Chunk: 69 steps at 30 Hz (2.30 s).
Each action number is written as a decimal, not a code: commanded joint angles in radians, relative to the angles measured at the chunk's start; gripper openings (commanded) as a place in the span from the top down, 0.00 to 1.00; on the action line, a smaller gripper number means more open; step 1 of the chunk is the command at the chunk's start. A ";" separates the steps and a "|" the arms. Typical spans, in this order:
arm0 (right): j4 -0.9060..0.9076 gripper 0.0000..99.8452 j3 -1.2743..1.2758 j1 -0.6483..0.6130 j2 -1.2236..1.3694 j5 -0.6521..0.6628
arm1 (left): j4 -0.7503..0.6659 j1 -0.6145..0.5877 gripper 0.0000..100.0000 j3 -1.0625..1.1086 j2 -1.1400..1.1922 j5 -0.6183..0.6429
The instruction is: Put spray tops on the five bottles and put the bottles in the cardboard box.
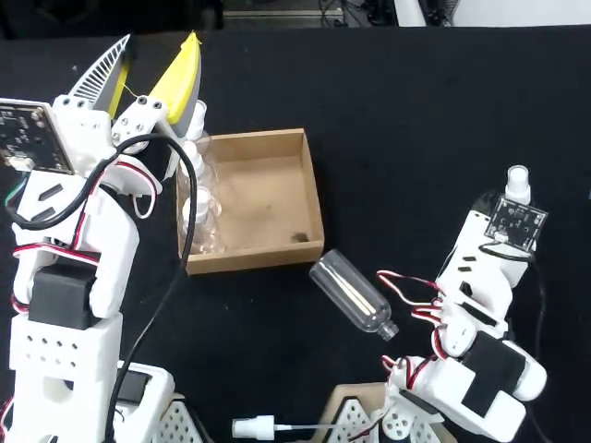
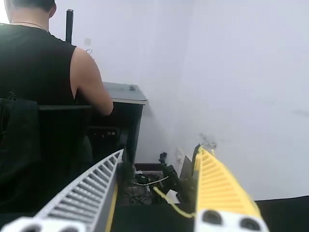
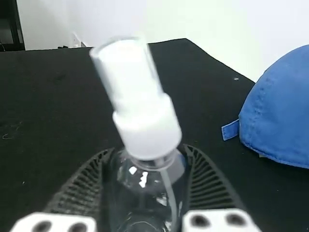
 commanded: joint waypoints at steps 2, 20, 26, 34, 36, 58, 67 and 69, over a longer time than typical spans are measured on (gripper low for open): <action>0.081 0.79 -0.050 -0.015 0.008 0.008 | -0.023 0.005 0.78 -0.021 -0.014 0.002; 0.092 0.87 -0.048 -0.011 0.008 0.008 | -0.021 0.007 0.78 -0.021 -0.014 0.002; 0.092 0.99 -0.041 -0.011 0.002 -0.002 | -0.021 0.001 0.78 -0.021 -0.015 0.002; 0.209 0.99 -0.025 -0.071 -0.222 -0.003 | -0.023 -0.001 0.78 -0.022 -0.015 0.002; 0.362 0.99 -0.039 -0.126 -0.349 -0.003 | -0.025 -0.001 0.78 -0.022 -0.015 0.000; 0.582 0.99 -0.318 -0.911 -0.440 -0.219 | -0.018 -0.110 0.78 -0.056 -0.015 0.002; 0.250 0.99 -0.334 -0.936 -0.090 -0.219 | -0.018 -0.110 0.78 -0.054 -0.015 0.002; 0.176 0.99 -0.343 -0.939 -0.019 -0.219 | -0.018 -0.104 0.78 -0.056 -0.015 0.002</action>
